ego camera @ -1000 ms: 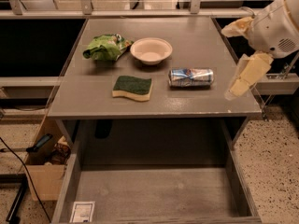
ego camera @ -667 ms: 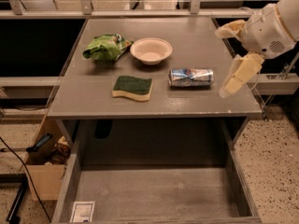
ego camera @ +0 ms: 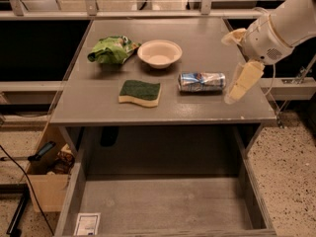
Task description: Place redbull can into top drawer
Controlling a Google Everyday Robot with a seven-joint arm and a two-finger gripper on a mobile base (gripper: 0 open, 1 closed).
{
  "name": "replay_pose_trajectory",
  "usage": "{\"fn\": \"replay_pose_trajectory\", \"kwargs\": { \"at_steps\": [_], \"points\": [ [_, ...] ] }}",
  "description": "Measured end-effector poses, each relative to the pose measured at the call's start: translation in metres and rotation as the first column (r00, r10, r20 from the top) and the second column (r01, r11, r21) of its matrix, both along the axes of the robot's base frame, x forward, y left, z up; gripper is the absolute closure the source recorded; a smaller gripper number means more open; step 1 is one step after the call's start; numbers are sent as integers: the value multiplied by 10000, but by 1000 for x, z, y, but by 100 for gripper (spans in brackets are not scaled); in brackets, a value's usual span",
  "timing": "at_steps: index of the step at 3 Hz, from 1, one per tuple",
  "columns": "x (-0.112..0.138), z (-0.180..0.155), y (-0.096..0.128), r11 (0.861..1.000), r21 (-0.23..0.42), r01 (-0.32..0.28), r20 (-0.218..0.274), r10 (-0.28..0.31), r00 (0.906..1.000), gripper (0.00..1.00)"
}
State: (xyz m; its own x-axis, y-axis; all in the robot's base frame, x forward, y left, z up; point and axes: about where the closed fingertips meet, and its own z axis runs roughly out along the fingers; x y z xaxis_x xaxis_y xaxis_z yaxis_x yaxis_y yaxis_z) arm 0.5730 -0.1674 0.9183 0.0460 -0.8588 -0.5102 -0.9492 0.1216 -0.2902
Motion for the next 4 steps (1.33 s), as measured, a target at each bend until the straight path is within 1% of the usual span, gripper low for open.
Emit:
{"fn": "replay_pose_trajectory", "kwargs": {
  "at_steps": [1,2,4],
  "points": [
    [24,-13,-11,9973,-604,420,16,-420,9991,0],
    [36,-22,-16,9945,-841,619,-36,-624,9980,0],
    [42,-55,-4,9889,-1386,534,-542,-615,9966,0]
  ]
}}
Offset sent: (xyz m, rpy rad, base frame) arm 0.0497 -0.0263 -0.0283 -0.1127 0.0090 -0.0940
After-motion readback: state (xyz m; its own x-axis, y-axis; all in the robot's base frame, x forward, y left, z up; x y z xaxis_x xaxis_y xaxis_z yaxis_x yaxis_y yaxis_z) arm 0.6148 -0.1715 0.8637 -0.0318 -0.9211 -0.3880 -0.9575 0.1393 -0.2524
